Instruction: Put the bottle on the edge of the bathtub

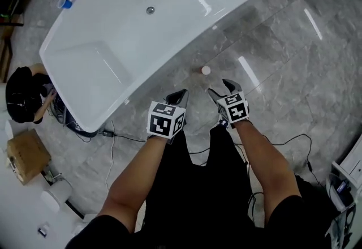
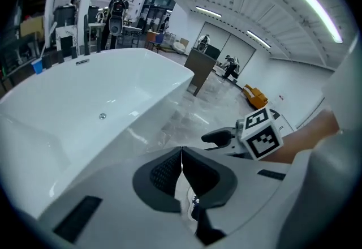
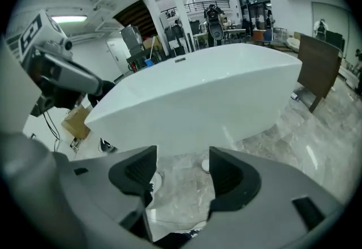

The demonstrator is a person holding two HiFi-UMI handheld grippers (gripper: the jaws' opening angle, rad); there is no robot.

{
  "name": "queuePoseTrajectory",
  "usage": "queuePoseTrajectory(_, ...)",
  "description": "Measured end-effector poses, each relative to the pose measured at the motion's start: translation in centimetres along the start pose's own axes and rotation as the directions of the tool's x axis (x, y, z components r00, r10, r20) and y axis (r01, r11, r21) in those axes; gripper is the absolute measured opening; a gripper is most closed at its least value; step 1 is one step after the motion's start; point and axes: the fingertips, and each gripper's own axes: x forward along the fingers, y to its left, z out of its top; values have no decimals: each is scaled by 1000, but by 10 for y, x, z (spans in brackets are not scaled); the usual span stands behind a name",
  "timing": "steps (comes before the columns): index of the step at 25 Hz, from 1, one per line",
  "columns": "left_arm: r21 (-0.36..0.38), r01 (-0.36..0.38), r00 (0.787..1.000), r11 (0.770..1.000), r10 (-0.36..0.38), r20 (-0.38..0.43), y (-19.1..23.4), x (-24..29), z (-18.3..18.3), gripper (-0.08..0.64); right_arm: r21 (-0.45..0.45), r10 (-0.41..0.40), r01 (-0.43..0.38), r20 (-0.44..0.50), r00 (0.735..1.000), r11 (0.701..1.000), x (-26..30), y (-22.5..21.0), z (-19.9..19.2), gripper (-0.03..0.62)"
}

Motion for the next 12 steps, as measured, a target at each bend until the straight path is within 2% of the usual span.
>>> queuePoseTrajectory(3,18,10,1000,1000,-10,26,-16,-28,25,17,106,33,-42,83,996,994,-57,15,31,288)
queuePoseTrajectory(6,57,35,998,998,-38,43,-39,-58,44,17,237,75,-112,160,984,965,-111,35,53,288)
queuePoseTrajectory(12,171,114,990,979,-126,63,-67,-112,74,17,359,124,-217,266,956,908,-188,72,83,287)
